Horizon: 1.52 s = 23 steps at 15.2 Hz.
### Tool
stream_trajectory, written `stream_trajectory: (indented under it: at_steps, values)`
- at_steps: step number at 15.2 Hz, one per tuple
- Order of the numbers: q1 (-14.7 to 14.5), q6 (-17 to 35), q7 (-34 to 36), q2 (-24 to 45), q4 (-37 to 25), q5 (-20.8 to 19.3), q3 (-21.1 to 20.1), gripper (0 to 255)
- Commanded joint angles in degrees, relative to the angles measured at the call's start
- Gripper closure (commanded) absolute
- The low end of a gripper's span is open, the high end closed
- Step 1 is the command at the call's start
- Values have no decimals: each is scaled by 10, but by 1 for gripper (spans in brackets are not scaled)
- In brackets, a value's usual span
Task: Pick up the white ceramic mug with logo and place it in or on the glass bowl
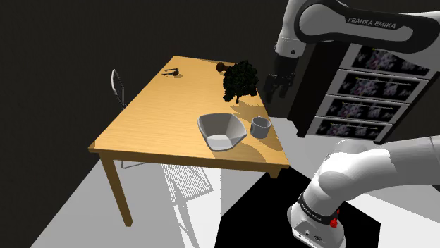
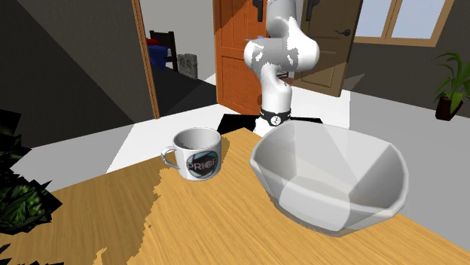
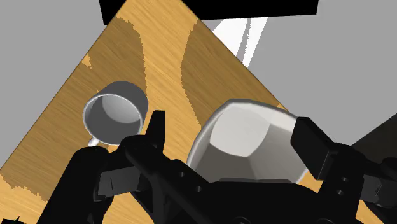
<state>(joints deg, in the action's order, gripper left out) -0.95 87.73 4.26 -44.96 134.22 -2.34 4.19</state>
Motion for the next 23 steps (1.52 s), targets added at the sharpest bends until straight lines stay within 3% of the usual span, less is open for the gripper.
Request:
stream_trajectory:
  at_steps: [1,11,21,23]
  values:
    - [0,0,0,0,0,0,0,0]
    - [18,174,-52,117,73,-46,56,0]
    - [32,346,-103,305,69,-68,110,0]
    - [32,360,-105,317,73,-67,113,0]
